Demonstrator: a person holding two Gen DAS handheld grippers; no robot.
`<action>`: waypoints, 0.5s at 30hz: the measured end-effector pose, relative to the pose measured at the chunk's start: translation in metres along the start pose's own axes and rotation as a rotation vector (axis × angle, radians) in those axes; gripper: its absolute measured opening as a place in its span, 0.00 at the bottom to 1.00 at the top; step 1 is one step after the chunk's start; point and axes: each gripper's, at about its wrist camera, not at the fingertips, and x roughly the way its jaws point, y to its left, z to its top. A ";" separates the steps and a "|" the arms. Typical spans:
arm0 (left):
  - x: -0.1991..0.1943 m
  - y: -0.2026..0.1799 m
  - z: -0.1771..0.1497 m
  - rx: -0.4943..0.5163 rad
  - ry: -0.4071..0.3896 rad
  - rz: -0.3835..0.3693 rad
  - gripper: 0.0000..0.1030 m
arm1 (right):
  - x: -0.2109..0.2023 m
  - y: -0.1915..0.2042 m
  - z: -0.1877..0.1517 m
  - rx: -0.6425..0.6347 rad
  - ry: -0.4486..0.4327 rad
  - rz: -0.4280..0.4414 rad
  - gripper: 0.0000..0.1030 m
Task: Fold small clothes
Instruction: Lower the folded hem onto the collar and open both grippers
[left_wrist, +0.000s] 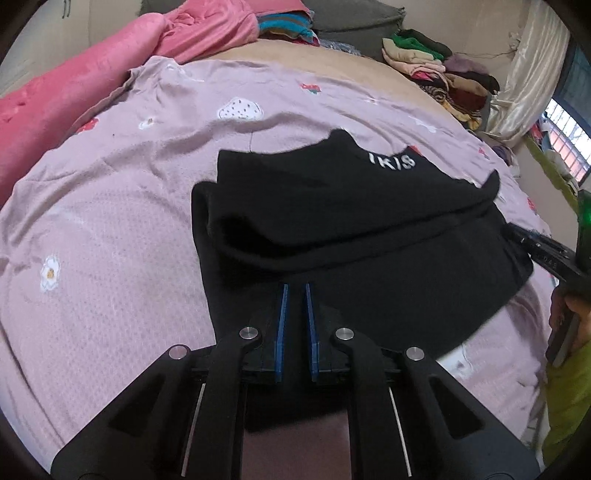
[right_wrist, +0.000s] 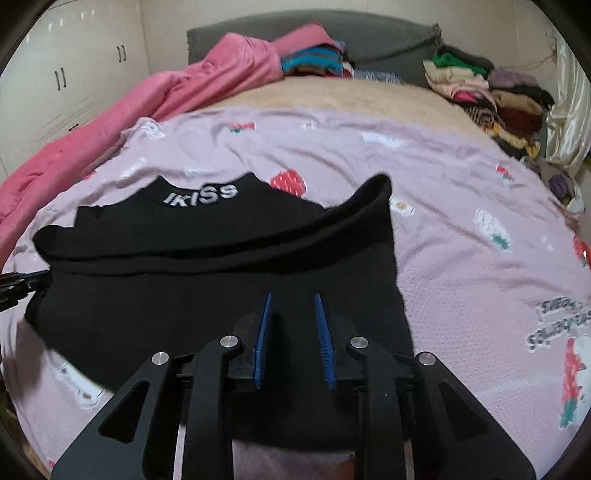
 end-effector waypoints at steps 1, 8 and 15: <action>0.002 0.001 0.002 0.000 -0.003 0.004 0.03 | 0.007 -0.001 0.001 0.004 0.013 -0.010 0.22; 0.020 0.005 0.023 -0.014 -0.048 0.025 0.03 | 0.040 -0.005 0.023 0.045 0.022 -0.002 0.22; 0.019 0.023 0.049 -0.079 -0.143 0.025 0.14 | 0.052 -0.014 0.049 0.095 -0.025 0.015 0.22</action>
